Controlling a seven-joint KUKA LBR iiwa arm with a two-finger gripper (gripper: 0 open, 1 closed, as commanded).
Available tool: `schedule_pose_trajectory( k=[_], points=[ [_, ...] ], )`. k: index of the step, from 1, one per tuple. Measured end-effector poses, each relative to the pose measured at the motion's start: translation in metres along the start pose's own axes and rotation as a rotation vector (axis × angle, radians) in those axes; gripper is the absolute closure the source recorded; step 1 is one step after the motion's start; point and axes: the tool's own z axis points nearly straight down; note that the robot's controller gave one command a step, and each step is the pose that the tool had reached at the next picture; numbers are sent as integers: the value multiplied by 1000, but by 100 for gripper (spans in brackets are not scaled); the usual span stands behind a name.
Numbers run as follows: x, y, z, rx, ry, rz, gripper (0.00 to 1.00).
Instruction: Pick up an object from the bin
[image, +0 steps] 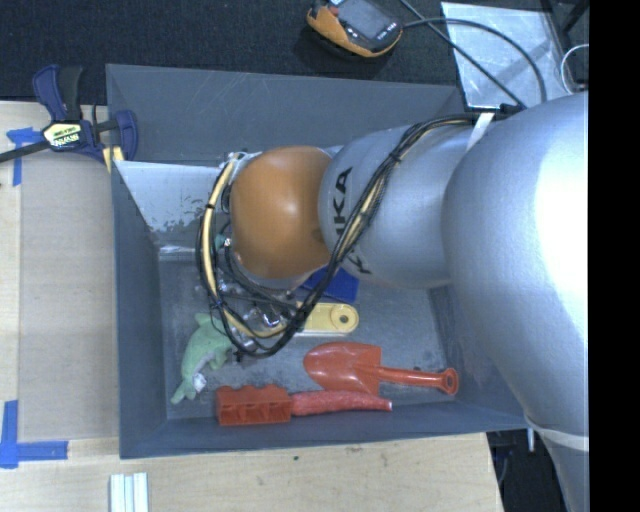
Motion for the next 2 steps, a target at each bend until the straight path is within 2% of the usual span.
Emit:
schedule_pose_trajectory(
  k=[1, 2],
  points=[
    [6, 19, -17, 1, -4, -193, 0],
    [-13, 40, -9, -1, -4, -196, 0]
  ],
)
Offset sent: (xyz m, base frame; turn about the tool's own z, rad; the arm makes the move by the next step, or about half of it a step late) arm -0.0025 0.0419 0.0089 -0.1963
